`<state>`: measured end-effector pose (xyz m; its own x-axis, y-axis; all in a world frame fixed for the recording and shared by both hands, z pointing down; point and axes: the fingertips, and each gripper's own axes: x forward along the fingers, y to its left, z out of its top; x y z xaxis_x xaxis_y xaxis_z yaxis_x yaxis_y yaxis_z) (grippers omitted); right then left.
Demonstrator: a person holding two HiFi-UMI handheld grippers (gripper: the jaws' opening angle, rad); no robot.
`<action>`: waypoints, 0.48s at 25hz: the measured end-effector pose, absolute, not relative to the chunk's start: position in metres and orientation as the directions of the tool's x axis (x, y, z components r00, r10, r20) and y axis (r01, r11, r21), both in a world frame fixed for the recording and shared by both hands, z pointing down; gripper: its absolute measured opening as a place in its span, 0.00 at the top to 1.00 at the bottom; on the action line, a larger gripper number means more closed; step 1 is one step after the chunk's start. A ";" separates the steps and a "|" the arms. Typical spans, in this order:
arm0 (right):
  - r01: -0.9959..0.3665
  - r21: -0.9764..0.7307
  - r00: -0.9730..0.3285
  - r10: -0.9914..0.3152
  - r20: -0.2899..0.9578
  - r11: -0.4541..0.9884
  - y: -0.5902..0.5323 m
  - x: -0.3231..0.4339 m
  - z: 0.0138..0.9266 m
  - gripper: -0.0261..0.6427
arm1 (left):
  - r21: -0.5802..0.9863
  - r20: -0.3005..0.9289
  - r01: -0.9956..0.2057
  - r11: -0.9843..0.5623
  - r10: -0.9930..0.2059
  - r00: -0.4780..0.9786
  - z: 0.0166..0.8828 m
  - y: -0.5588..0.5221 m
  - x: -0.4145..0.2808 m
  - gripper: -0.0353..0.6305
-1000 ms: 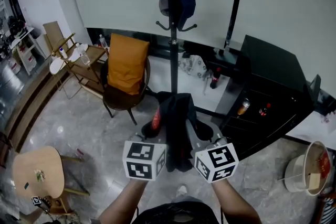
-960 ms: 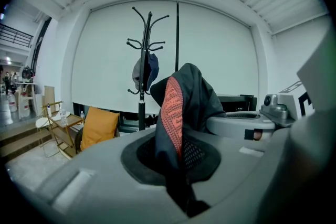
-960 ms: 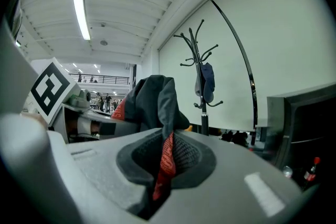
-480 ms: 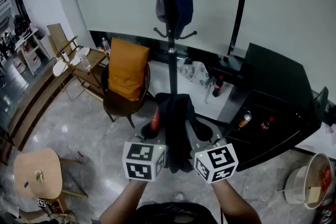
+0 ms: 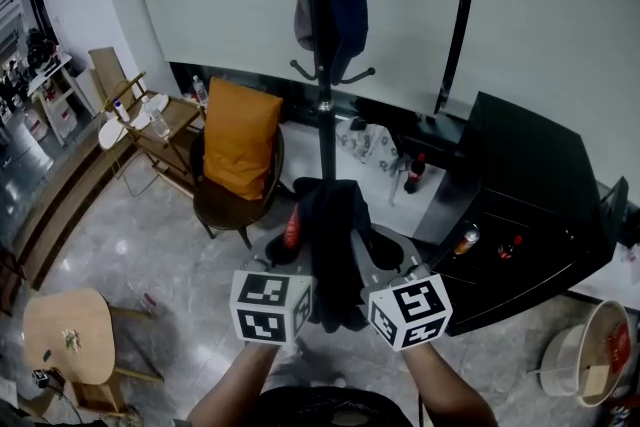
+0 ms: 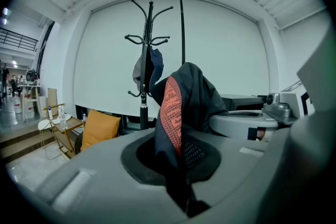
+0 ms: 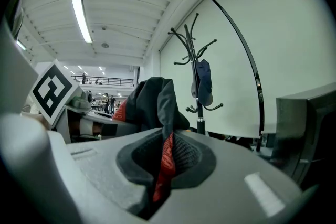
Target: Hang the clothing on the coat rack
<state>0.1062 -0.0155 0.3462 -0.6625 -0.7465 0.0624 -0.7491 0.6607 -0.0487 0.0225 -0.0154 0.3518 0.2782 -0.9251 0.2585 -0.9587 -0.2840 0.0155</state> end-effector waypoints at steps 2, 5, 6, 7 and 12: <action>-0.751 -0.047 -0.660 -0.748 0.064 0.659 -0.022 0.102 0.347 0.92 | 0.018 0.257 -0.958 -0.285 -0.925 0.280 0.353 -0.024 0.019 0.91; -0.754 -0.045 -0.657 -0.750 0.070 0.656 -0.036 0.094 0.348 0.92 | 0.024 0.257 -0.957 -0.291 -0.923 0.287 0.355 -0.040 0.014 0.91; -0.756 -0.043 -0.655 -0.752 0.072 0.654 -0.040 0.092 0.349 0.92 | 0.026 0.257 -0.955 -0.296 -0.921 0.292 0.356 -0.045 0.013 0.91; -0.758 -0.043 -0.652 -0.755 0.073 0.651 -0.045 0.090 0.349 0.92 | 0.028 0.257 -0.953 -0.302 -0.919 0.299 0.356 -0.051 0.012 0.91; -0.775 -0.049 -0.632 -0.771 0.077 0.631 -0.072 0.077 0.351 0.92 | 0.040 0.261 -0.942 -0.333 -0.907 0.331 0.359 -0.081 0.000 0.91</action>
<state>0.0774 -0.0722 0.3512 -0.6325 -0.7707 0.0770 -0.7745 0.6307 -0.0488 -0.0002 -0.0806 0.3591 0.3313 -0.9069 0.2605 -0.9422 -0.3326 0.0401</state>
